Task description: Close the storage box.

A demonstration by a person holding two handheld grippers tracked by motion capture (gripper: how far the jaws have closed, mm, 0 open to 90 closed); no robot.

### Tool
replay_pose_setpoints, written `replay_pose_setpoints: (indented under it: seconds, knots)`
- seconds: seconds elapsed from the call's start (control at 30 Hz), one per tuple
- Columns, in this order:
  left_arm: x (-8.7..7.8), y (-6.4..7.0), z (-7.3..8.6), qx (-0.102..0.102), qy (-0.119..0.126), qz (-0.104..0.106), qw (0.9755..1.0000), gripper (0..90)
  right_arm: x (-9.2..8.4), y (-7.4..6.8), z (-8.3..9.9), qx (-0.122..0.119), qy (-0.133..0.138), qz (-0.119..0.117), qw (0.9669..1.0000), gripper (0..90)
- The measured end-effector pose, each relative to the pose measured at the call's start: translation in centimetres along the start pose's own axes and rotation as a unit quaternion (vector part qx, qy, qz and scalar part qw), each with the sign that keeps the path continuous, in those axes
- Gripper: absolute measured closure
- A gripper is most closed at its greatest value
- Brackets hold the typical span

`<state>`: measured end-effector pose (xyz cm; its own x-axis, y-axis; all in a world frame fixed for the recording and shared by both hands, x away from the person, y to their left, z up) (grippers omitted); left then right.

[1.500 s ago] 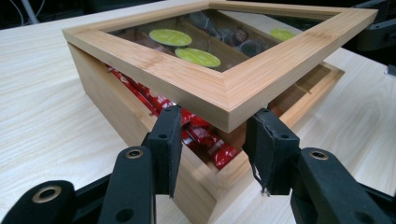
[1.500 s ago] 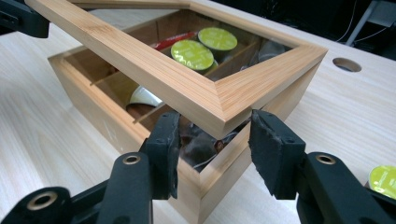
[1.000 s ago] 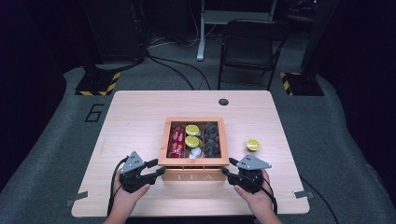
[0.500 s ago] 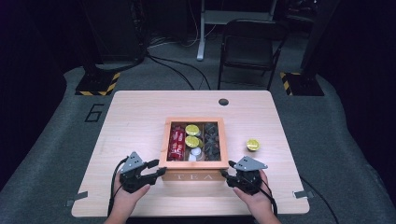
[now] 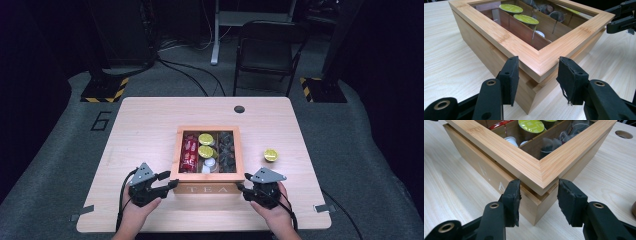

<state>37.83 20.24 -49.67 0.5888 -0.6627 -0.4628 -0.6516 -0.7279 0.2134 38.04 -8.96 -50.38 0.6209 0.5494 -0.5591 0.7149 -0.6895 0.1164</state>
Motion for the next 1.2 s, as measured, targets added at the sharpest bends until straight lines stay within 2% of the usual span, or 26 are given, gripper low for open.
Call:
replay_pose_setpoints:
  seconds: [0.07,0.1,0.13,0.17,0.23,0.43,0.6,0.87,1.0,1.1,1.2]
  knots:
    - [0.1,0.0,-0.1,0.002,0.004,-0.003,1.0000,51.4,0.0,-0.1,0.1,-0.001,-0.002,-0.002,1.0000,52.3]
    - [0.1,0.1,-0.1,0.003,0.004,-0.003,1.0000,51.3,-0.2,0.0,-0.1,0.002,0.009,-0.004,0.9999,57.5]
    - [0.1,0.1,-0.1,0.004,0.003,-0.003,1.0000,51.1,-0.5,0.0,-0.4,0.007,0.027,-0.013,0.9995,57.6]
    - [0.1,0.1,-0.1,0.005,0.004,-0.004,1.0000,50.9,-0.7,0.1,-0.8,0.013,0.041,-0.012,0.9990,57.6]
    - [0.1,0.1,-0.1,0.004,0.002,-0.003,1.0000,50.7,-0.9,0.1,-1.0,0.007,0.046,-0.009,0.9989,57.5]
    - [0.2,0.1,-0.2,0.005,0.003,-0.004,1.0000,49.9,-0.5,-0.2,-0.6,0.000,0.032,-0.010,0.9995,55.1]
    - [-0.1,-0.3,-0.5,0.010,0.003,-0.012,0.9999,46.5,-0.7,0.1,-0.7,0.003,0.035,-0.006,0.9994,49.4]
    - [-0.4,-1.6,-0.7,-0.022,-0.001,-0.025,0.9995,42.1,-1.6,1.5,-1.1,0.028,0.053,0.006,0.9982,43.5]
    - [-0.9,-2.1,-1.1,-0.022,0.001,-0.033,0.9992,41.2,-2.2,2.2,-1.3,0.034,0.056,0.010,0.9978,41.9]
    - [-1.3,-2.3,-1.2,-0.032,0.003,-0.039,0.9987,41.0,-2.7,2.7,-1.3,0.043,0.058,0.011,0.9974,41.4]
    - [-1.7,-2.7,-1.1,-0.029,0.000,-0.044,0.9986,41.0,-3.2,3.4,-1.3,0.052,0.059,0.016,0.9968,41.2]
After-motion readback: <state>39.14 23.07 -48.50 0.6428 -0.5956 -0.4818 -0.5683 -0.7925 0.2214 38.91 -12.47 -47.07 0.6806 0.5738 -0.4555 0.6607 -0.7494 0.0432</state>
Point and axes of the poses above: each handheld gripper's, and its own axes: x roughly forward along the jaws, z roughly out of its underside, y roughly to its right, the point moved 7 cm from there along x, roughly forward along the jaws, and after that the axes turned 6 degrees about -x, right-handed, at the moved point
